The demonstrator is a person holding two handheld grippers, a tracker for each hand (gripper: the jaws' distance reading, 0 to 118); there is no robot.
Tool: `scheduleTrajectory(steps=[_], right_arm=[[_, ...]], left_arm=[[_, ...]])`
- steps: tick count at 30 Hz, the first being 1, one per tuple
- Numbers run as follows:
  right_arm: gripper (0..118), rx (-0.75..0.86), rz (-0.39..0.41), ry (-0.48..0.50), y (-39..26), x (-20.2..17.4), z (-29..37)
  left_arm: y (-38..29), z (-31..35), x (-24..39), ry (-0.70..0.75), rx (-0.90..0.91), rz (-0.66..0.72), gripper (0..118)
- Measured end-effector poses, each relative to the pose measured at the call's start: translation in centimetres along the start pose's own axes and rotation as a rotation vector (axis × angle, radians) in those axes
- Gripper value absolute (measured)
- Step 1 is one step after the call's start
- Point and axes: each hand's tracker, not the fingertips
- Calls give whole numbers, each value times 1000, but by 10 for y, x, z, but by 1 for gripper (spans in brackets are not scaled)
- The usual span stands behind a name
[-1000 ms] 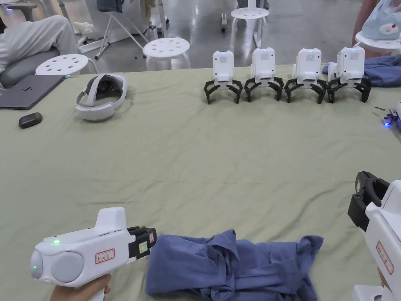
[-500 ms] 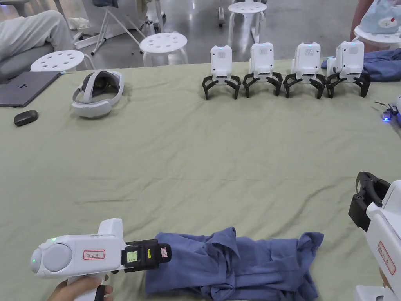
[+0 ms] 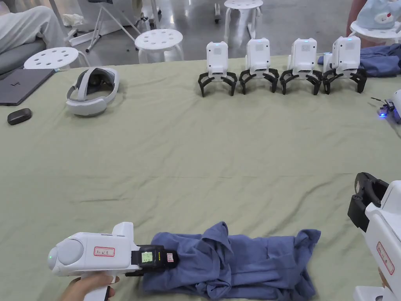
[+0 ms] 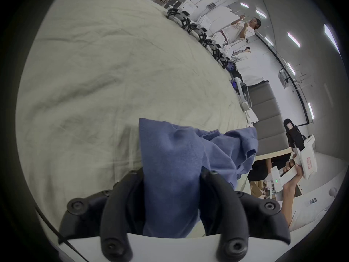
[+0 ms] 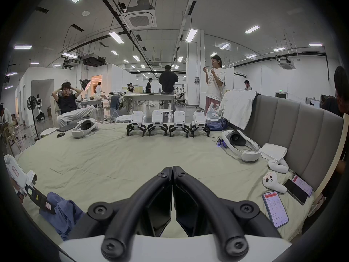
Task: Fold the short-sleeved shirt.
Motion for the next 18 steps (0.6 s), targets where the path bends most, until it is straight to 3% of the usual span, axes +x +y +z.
scheduleTrajectory(steps=[2, 5, 18], right_arm=[[4, 0, -1, -1, 0, 1, 0], [4, 1, -3, -1, 0, 2, 1], [4, 22, -4, -4, 7, 7, 4]], left_arm=[[-1, 0, 5, 32, 4, -13, 27], [-2, 2, 18, 90, 3, -54, 23], [11, 36, 57, 196, 24, -145, 22]])
